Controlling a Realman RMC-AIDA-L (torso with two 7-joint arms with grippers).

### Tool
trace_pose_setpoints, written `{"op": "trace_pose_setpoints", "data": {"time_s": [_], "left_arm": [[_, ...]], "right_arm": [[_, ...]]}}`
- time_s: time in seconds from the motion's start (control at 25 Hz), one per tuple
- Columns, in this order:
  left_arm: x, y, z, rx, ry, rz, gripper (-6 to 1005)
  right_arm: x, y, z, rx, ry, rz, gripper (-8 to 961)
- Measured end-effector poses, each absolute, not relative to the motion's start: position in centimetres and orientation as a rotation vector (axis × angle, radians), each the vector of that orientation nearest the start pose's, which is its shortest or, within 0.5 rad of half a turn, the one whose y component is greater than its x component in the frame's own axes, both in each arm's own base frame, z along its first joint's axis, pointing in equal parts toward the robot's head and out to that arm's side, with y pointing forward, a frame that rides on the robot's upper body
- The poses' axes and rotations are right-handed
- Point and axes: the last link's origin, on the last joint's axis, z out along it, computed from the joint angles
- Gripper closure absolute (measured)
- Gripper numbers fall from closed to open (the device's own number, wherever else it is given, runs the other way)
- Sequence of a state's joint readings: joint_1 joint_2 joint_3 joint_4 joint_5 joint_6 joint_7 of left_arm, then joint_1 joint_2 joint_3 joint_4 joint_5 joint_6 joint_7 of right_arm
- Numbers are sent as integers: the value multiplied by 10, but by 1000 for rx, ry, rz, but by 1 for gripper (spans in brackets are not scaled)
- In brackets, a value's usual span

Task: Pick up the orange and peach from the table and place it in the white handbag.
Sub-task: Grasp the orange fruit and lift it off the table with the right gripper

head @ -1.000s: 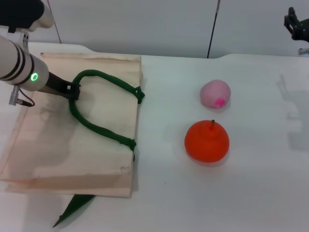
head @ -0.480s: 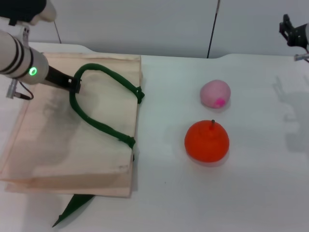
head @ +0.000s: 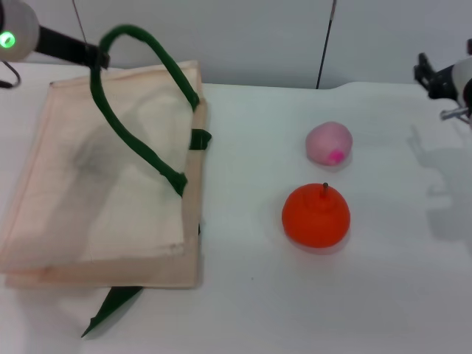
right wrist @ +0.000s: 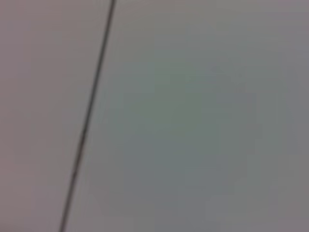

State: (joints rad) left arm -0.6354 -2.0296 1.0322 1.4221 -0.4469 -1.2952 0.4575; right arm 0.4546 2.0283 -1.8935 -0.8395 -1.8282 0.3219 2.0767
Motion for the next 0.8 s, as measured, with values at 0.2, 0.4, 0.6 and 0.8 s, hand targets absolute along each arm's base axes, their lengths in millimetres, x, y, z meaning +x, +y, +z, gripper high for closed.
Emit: {"op": "trace_pose_setpoints", "data": {"time_s": [0.2,0.4,0.6,0.8], "left_arm": [[-177,411,135,-2041,-963,-22,866],[-166,404,147,-2041,-926,-40,866],[-152,398,157,-2037,-864,-52,865],[-149,396,160,-2035,-847,-47,867]], "right_arm": [[238,404,-17,-1838,512,270,159],[223,389,-18,-1940,508,318,158],[211,370,-3,-2036,525,387,158],[214,357,9,-2155,597,365,158]]}}
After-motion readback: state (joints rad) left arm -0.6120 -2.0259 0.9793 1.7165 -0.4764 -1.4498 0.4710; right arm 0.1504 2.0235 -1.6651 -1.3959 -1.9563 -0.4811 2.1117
